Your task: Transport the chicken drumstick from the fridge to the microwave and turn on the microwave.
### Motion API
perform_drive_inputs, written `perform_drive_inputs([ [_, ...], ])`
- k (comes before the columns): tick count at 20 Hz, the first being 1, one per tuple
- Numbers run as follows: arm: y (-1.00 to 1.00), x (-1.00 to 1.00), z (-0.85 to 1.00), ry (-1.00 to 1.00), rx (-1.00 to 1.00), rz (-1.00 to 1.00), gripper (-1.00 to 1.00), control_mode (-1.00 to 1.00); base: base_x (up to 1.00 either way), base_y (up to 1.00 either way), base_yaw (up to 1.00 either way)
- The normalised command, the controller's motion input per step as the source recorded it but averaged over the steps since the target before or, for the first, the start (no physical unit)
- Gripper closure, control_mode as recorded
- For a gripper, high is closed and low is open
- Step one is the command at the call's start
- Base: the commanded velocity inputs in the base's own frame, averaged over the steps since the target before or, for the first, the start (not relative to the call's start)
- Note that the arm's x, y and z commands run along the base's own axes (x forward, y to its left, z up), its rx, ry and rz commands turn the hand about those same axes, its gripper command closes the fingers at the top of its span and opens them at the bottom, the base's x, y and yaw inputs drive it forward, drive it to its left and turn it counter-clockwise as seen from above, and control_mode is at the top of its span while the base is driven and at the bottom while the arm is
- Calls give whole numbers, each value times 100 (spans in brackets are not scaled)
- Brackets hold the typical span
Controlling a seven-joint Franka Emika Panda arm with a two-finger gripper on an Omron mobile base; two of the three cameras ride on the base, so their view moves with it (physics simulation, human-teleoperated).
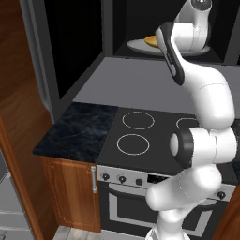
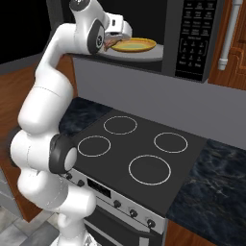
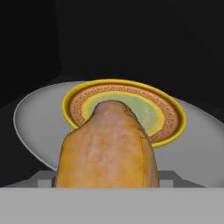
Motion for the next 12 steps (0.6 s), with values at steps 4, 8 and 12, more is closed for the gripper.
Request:
perform_drive_inputs([
  [4,-18,46,0,0,0,0,100,-100,0,0,0],
  [8,-19,43,0,0,0,0,100,-100,0,0,0],
  [12,-12,47,0,0,0,0,100,-100,0,0,0],
])
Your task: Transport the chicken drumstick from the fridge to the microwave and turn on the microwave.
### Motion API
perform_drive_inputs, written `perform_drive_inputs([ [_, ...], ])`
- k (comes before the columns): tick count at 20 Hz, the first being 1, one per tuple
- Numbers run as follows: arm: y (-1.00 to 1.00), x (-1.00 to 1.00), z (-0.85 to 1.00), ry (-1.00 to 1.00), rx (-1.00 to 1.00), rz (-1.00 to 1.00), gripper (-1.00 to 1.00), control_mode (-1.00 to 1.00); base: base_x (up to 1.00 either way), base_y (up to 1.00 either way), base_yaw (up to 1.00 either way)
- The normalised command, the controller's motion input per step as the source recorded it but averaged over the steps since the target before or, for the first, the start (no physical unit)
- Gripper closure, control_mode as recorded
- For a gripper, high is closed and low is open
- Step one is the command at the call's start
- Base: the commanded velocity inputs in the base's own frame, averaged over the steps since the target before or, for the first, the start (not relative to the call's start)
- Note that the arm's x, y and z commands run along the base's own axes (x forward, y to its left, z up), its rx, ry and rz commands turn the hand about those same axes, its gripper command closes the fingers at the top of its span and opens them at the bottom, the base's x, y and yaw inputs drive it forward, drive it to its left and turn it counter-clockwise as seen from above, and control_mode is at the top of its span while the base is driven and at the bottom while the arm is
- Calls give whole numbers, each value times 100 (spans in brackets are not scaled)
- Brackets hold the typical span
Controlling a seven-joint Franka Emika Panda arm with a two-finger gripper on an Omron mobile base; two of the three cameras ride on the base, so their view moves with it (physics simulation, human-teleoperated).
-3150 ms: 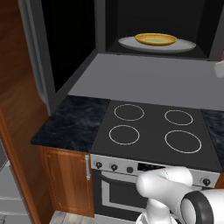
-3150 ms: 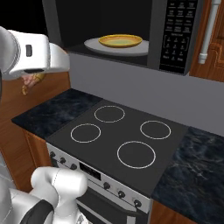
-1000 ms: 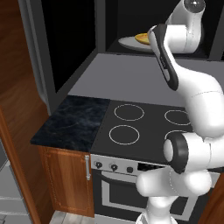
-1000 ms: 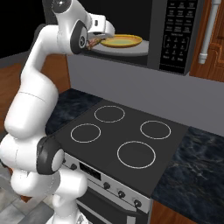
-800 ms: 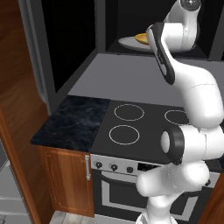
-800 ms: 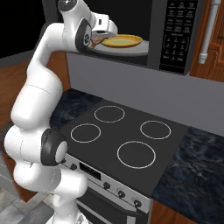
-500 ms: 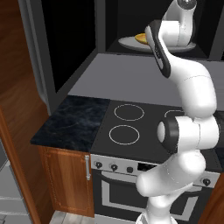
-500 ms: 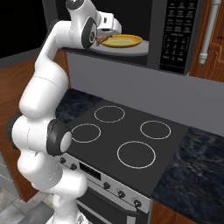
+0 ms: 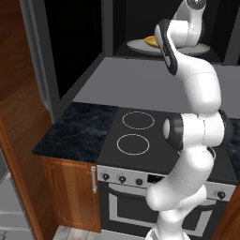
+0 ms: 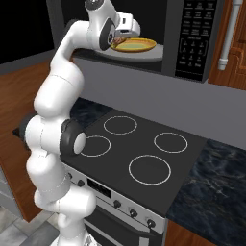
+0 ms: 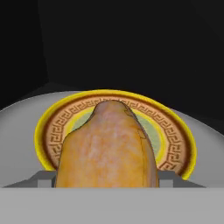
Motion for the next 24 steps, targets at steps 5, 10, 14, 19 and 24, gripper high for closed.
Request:
perform_drive_inputs([
  [5,-7,43,-3,0,0,0,100,-100,0,0,0],
  [10,-8,36,-12,0,0,0,100,-100,0,0,0],
  [14,-10,30,-17,0,0,0,100,-100,0,0,0],
  [19,-10,31,-11,0,0,0,100,-100,0,0,0],
  [24,-5,36,-4,0,0,0,100,-100,0,0,0],
])
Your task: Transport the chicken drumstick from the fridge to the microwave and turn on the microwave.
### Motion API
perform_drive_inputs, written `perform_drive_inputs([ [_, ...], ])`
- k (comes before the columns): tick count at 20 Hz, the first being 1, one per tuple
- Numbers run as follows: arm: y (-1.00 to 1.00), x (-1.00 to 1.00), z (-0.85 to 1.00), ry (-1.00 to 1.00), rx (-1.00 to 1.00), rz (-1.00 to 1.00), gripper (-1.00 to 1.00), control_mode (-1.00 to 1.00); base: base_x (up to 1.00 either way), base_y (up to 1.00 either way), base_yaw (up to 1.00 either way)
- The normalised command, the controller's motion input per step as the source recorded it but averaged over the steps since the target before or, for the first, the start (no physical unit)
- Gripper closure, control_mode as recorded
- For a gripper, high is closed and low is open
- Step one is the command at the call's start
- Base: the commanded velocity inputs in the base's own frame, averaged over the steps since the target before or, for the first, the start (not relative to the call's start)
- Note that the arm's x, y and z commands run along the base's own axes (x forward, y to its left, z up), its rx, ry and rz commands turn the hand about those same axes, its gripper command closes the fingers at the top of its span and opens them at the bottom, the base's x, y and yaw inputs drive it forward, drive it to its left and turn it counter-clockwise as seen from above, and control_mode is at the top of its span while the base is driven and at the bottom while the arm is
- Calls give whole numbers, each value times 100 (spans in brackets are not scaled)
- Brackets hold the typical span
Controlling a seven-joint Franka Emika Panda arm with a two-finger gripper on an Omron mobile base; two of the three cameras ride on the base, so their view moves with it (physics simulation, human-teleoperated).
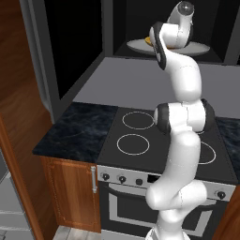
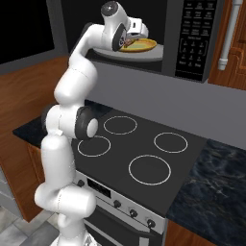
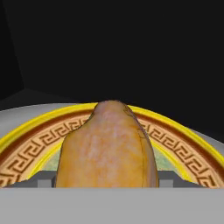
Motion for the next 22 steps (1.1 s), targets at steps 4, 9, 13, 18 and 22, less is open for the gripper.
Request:
perform_drive_inputs([
  [4,-1,24,0,0,0,0,100,-100,0,0,0],
  [9,0,2,0,0,0,0,-100,-100,0,0,0],
  [13,0,0,0,0,0,0,-100,-100,0,0,0],
  [18,0,0,0,0,0,0,-100,-100,0,0,0],
  [22,0,0,0,0,0,0,-100,-100,0,0,0],
])
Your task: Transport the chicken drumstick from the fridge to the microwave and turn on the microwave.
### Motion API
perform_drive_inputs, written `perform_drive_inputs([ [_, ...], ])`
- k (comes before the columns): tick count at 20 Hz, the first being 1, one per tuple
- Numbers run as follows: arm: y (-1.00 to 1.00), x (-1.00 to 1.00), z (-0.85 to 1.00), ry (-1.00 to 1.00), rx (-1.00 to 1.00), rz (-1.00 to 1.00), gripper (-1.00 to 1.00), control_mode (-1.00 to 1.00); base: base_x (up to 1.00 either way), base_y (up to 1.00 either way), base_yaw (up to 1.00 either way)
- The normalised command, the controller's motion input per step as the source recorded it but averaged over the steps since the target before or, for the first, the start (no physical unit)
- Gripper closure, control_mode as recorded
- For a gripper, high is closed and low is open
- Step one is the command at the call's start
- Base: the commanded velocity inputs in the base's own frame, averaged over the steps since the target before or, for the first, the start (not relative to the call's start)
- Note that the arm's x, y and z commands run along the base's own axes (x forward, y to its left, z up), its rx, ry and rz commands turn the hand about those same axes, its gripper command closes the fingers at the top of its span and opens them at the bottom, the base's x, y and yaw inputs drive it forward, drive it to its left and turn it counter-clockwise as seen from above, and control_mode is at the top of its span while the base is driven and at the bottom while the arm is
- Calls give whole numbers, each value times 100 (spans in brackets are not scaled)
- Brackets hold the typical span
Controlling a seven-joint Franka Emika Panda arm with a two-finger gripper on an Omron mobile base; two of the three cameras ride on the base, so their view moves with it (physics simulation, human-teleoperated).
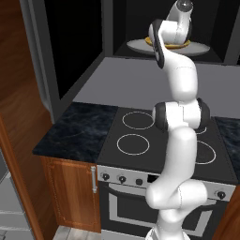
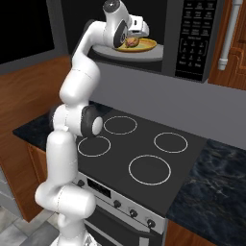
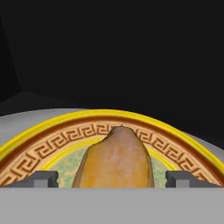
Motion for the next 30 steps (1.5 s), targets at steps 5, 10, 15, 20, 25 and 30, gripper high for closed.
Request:
perform_drive_inputs([
  [5,2,-4,0,-5,0,0,-100,-100,0,0,0],
  [10,12,-32,0,-17,-2,0,-100,-100,0,0,0],
  [15,24,-46,-15,-11,-1,0,-100,-100,0,0,0],
  [20,20,-51,-37,-12,0,0,-100,-100,0,0,0],
  [25,16,-55,-23,-16,0,0,-100,-100,0,0,0],
  [30,4,-66,-1,-20,0,0,-100,-100,0,0,0],
])
